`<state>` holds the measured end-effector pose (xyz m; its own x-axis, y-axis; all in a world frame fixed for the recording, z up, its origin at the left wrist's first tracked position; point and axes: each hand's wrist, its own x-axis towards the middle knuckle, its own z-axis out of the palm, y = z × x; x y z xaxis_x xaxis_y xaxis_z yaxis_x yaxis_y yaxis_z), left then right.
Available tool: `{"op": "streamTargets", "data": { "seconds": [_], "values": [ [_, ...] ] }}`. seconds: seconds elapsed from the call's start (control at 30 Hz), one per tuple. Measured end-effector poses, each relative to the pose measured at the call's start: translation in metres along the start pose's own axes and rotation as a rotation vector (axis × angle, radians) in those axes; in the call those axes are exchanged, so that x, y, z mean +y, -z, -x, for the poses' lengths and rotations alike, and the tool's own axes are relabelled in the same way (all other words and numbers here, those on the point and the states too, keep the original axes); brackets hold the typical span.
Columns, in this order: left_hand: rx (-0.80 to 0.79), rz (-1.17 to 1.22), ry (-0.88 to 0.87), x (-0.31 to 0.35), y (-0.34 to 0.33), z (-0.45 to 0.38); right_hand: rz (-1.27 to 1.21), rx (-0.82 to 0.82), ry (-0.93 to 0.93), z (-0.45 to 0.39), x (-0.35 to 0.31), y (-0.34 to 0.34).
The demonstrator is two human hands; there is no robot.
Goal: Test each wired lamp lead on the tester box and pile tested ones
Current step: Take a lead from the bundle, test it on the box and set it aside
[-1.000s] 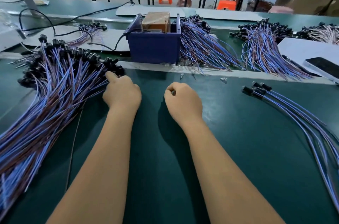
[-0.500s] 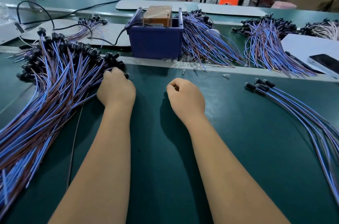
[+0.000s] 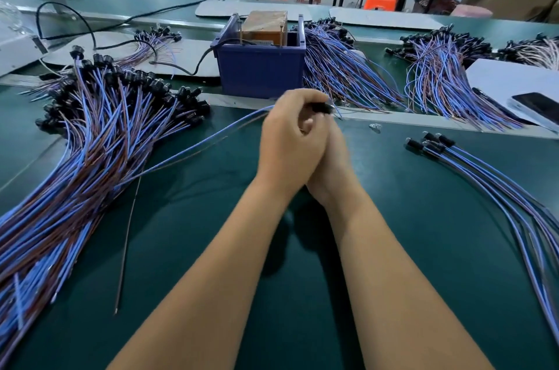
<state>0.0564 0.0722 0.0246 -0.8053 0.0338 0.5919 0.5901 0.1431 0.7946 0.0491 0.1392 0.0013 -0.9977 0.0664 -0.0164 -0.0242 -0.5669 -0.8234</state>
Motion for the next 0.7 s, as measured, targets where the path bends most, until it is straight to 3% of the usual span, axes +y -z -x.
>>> {"op": "streamTargets", "data": {
  "seconds": [0.2,0.33,0.43,0.5,0.57,0.67,0.7],
  "values": [
    [-0.167,0.679,0.395,0.028,-0.003,0.004,-0.486,-0.034,-0.051,0.005,-0.011,0.006],
    [-0.574,0.65,0.67,0.017,0.006,-0.001,-0.244,0.045,-0.077,0.014,-0.019,0.009],
    [-0.804,0.648,0.753,0.001,0.021,-0.007,-0.155,0.226,-0.11,0.009,-0.021,0.008],
    [-0.854,0.635,0.758,-0.01,0.032,-0.01,-0.165,0.257,-0.045,0.006,-0.019,0.009],
    [-0.651,0.629,0.808,-0.021,0.036,-0.014,-0.031,0.198,0.009,0.004,-0.016,0.009],
    [-0.075,0.729,0.916,-0.034,0.03,-0.018,0.088,0.034,-0.049,0.007,-0.011,0.002],
    [0.026,0.752,0.916,-0.036,0.026,-0.019,0.101,-0.01,-0.077,0.007,-0.008,-0.001]
  ]
}}
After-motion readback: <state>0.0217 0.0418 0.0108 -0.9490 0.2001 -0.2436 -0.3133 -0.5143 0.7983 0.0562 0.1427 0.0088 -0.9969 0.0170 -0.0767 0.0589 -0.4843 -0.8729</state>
